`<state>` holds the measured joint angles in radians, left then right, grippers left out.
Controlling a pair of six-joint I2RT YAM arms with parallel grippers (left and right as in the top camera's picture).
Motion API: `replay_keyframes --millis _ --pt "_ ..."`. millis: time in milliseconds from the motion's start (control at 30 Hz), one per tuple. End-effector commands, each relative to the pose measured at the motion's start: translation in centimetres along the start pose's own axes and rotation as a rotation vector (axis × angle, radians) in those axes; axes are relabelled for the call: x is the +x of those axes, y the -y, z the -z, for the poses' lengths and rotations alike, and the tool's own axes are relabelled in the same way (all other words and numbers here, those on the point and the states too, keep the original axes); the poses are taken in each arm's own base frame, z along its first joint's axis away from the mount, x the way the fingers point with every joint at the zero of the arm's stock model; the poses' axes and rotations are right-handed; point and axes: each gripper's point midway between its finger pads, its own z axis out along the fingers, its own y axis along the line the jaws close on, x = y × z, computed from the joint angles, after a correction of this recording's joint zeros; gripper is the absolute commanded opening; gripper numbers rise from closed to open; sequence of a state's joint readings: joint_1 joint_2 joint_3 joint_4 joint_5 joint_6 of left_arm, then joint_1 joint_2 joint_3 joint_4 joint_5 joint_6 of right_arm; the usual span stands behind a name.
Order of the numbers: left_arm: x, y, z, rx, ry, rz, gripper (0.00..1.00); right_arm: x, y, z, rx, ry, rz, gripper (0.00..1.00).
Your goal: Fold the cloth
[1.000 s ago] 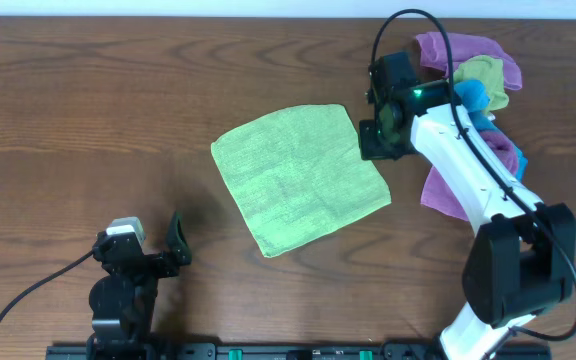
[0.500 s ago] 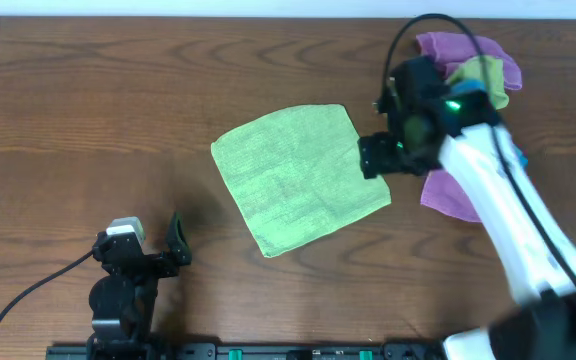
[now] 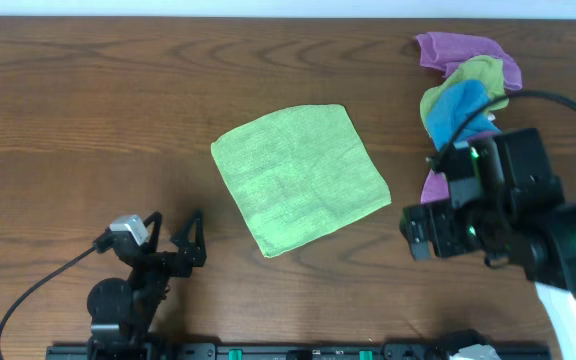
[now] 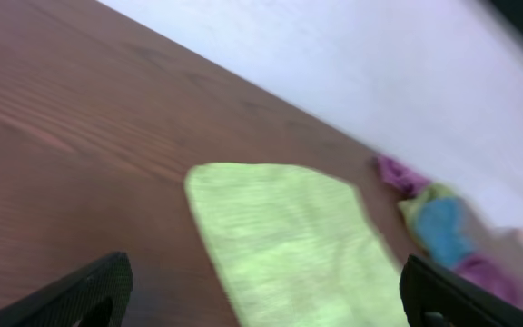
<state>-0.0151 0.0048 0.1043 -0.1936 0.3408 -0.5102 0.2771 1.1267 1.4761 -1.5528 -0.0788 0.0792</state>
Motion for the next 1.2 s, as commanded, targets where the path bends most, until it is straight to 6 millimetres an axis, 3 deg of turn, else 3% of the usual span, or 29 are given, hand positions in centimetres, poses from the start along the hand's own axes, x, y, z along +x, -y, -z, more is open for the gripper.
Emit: replay_keyframes --millis 0,100,300,500,800,1000,1167 --pt "0.4 1.7 0.0 0.096 -0.038 0.187 0.95 0.5 0.1 0.5 -0.003 0.009 0.017 0.99" --pt "-0.5 4.5 0.4 0.238 -0.025 0.103 0.96 0.6 -0.1 0.6 -0.011 0.015 0.018 0.99" --pt "-1.6 4.6 -0.9 0.234 -0.009 0.129 0.95 -0.2 -0.3 0.6 -0.023 0.041 0.020 0.99" --pt "-1.9 4.6 -4.0 0.191 -0.116 0.101 0.96 -0.9 -0.7 0.7 -0.049 0.072 -0.002 0.99" --pt "-3.1 5.2 -11.7 0.119 -0.350 -0.062 0.96 -2.2 -1.1 0.8 -0.070 0.122 -0.042 0.99" --pt "-1.9 4.6 -18.2 0.020 -0.544 -0.204 0.96 -3.5 -1.2 1.0 -0.076 0.177 -0.043 0.99" --pt "-0.4 4.1 -21.3 -0.054 -0.704 -0.274 0.96 -4.8 -1.3 1.3 -0.082 0.230 -0.044 0.99"
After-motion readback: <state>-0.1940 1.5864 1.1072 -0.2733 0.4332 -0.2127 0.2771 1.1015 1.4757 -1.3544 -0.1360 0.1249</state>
